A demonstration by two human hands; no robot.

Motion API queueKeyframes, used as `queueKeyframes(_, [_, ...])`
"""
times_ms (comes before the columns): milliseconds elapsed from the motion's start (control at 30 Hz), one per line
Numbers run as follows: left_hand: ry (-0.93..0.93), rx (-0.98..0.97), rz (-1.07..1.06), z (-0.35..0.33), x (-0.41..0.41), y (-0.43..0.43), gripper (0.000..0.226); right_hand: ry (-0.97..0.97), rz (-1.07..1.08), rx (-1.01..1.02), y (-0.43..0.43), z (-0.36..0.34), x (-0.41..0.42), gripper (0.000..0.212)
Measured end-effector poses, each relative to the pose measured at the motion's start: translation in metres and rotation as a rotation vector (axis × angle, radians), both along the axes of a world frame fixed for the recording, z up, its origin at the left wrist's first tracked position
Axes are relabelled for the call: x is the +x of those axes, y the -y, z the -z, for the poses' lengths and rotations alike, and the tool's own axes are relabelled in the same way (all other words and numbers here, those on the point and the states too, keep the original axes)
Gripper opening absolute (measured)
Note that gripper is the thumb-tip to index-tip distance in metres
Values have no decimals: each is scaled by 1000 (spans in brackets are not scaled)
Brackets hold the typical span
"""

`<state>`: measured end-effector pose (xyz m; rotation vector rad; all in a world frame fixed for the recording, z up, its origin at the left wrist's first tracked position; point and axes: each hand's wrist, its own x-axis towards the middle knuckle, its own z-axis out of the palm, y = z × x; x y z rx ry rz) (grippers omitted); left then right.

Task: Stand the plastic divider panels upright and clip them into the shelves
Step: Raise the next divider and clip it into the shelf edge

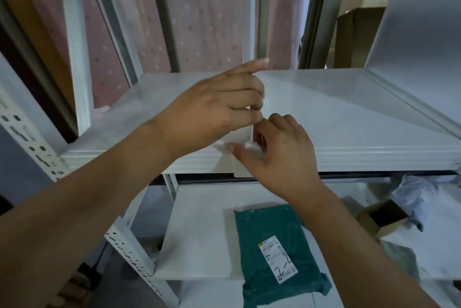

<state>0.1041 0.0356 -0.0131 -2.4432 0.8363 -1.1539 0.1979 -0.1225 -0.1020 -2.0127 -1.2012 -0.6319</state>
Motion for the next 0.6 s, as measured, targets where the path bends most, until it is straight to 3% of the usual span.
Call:
queueKeyframes(100, [24, 15, -11, 3, 2, -1, 31, -25, 70, -20, -1, -1, -6, 43])
queueKeyframes(267, [23, 32, 43, -2, 12, 7, 19, -112, -8, -66, 9, -7, -5, 35])
queueKeyframes(500, [35, 20, 0, 6, 6, 11, 15, -115, -37, -86, 13, -10, -4, 35])
queueKeyframes(600, [16, 54, -50, 11, 1, 16, 14, -144, -82, -99, 25, -10, -4, 46])
